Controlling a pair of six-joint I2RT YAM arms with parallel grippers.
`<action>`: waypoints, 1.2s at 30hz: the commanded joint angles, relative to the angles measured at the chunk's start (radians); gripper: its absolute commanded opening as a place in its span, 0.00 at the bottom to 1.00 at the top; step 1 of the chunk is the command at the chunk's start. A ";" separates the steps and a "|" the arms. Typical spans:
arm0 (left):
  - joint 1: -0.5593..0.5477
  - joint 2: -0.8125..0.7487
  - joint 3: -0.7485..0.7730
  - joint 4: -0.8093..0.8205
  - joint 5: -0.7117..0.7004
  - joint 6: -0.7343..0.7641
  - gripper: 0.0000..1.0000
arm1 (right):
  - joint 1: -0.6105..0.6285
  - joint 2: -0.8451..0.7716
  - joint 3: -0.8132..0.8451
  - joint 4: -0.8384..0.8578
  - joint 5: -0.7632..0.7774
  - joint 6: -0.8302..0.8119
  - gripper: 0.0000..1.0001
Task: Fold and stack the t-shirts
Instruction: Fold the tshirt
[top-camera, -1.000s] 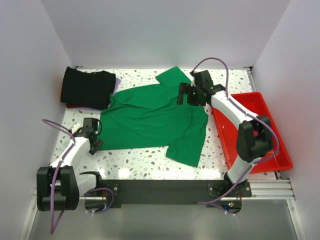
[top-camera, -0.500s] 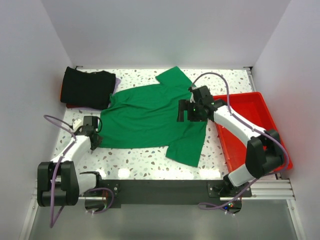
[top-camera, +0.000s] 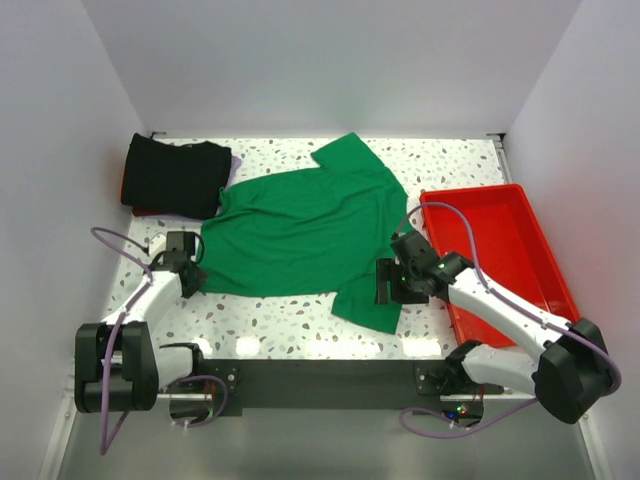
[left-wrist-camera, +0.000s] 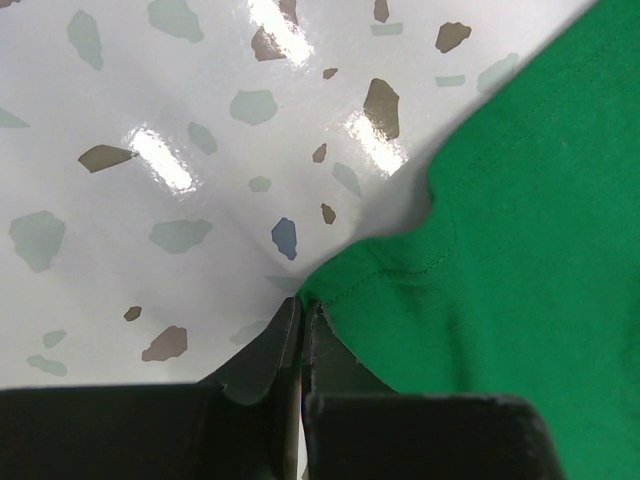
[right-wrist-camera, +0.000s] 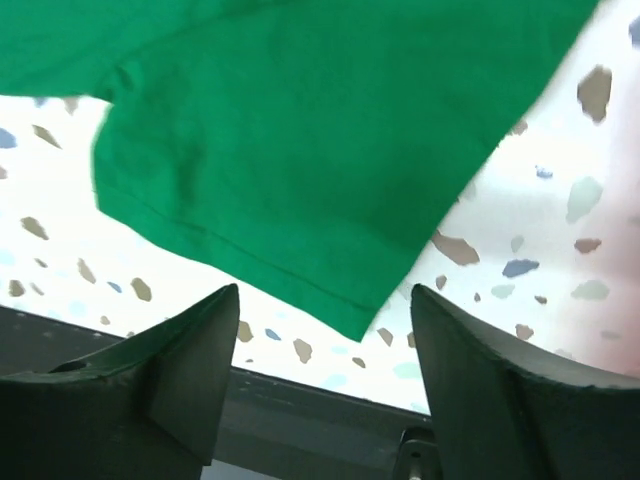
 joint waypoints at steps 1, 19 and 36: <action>0.002 0.011 -0.047 0.007 0.070 0.013 0.00 | 0.017 -0.014 -0.051 -0.041 0.043 0.070 0.71; 0.003 0.010 -0.050 0.004 0.074 0.028 0.00 | 0.032 0.066 -0.177 0.061 -0.043 0.101 0.49; 0.004 -0.036 -0.028 -0.063 0.067 0.012 0.00 | 0.063 0.164 -0.205 0.110 -0.136 0.079 0.10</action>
